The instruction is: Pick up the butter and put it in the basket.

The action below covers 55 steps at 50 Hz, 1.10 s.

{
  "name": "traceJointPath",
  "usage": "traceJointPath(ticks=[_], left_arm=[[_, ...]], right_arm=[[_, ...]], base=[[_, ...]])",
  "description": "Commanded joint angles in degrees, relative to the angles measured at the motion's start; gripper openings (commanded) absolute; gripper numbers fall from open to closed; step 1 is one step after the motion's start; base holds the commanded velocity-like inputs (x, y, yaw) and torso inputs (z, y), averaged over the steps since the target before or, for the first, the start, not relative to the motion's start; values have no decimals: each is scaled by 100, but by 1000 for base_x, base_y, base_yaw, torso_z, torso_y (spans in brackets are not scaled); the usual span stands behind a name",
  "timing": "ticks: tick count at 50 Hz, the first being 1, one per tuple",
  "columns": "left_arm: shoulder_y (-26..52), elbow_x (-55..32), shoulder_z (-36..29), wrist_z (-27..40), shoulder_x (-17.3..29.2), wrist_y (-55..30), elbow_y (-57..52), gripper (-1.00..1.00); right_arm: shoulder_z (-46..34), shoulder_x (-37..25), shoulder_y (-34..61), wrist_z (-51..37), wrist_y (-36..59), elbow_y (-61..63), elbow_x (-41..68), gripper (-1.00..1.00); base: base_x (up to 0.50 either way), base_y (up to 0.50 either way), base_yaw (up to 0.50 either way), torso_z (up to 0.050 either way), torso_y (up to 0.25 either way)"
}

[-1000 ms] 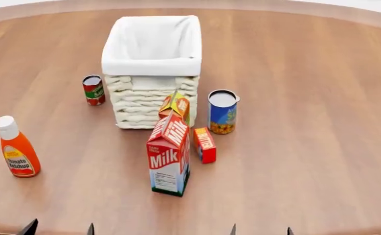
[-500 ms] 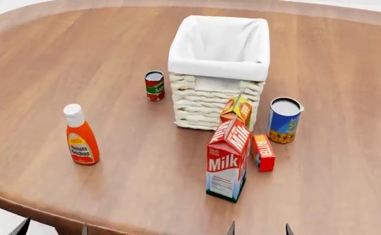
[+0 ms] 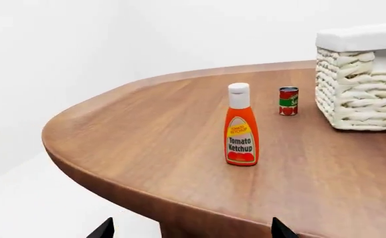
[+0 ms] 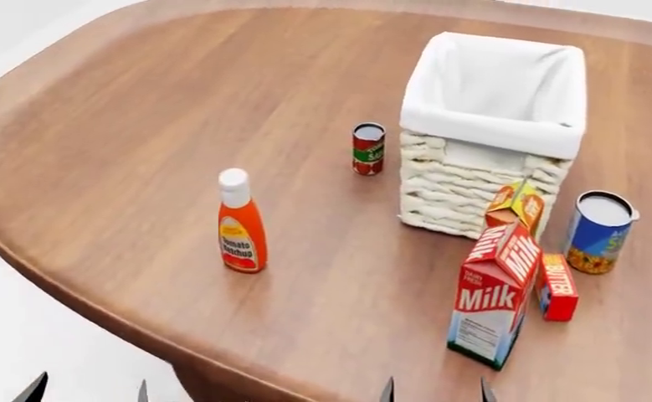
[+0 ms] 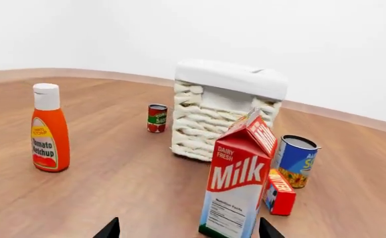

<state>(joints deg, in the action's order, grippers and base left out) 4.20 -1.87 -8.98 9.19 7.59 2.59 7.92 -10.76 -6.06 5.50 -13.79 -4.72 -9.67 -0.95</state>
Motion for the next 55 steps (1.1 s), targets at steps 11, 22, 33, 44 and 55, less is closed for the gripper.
traceJointPath(ticks=[11,22,33,44,55], left_arm=[[14,-67,128,119,-72,-88,-155,100],[45,-167,110,142,-12,-122,-173,100],[63,-232,84,172,43,-126,-175,100],[90,-300,77,227,77,-137,-184,100],[94,-346,50,274,113,-160,-223,100]], right_arm=[[230,34,-200,248,-32,365,606,100],[89,-74,-245,44,118,598,372,100],[-21,-103,-204,26,158,579,412,100],[-93,-153,-208,-61,180,624,386,100],[-92,-170,-215,-332,262,680,263,100]], base=[[25,-58,273,0,0],[180,-467,0,0,0],[180,-467,0,0,0],[180,-467,0,0,0],[180,-467,0,0,0]])
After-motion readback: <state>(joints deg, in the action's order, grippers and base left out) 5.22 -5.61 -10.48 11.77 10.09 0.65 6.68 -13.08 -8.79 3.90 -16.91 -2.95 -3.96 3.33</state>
